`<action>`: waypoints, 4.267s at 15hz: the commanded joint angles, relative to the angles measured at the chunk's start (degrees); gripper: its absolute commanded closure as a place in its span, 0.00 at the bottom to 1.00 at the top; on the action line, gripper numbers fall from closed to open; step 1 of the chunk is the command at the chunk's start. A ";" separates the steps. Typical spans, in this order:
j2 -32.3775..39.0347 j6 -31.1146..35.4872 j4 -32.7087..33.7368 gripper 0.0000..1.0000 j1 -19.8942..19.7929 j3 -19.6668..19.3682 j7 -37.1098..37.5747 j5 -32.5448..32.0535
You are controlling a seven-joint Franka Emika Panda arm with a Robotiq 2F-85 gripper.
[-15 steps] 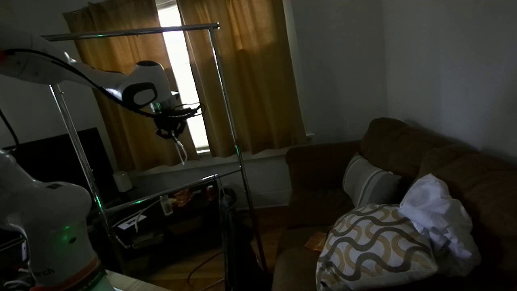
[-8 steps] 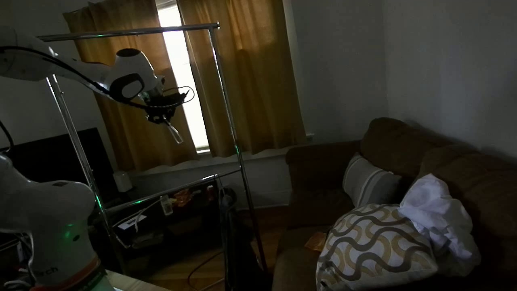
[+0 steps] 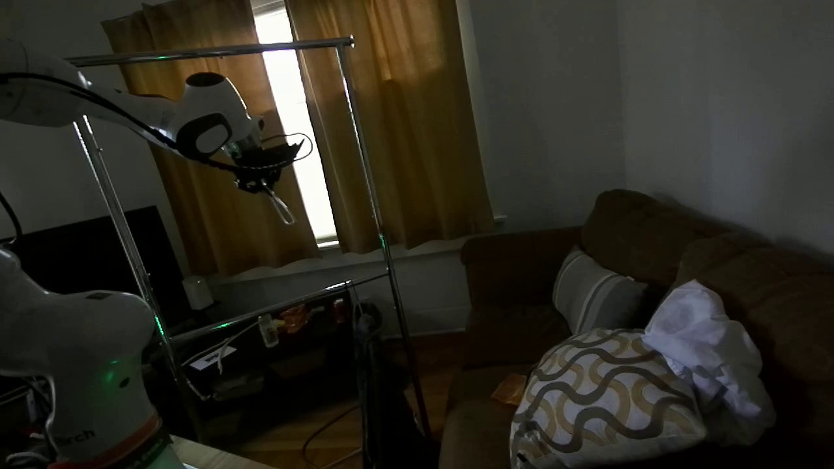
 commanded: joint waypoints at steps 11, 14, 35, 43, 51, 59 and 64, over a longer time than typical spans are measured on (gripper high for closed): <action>-3.21 6.72 9.91 0.99 10.96 -6.76 -3.95 9.62; -2.45 9.90 11.04 0.99 14.15 -6.96 -5.58 13.13; 1.89 13.29 21.36 0.99 21.86 -9.31 -25.89 35.22; 0.12 15.76 21.16 0.99 29.04 -13.63 -40.71 53.70; 1.59 14.90 21.77 0.94 27.96 -13.29 -39.77 52.53; 1.30 12.99 20.45 0.99 23.76 -10.10 -32.35 40.56; 4.34 3.24 24.44 0.99 6.12 2.43 -23.22 36.02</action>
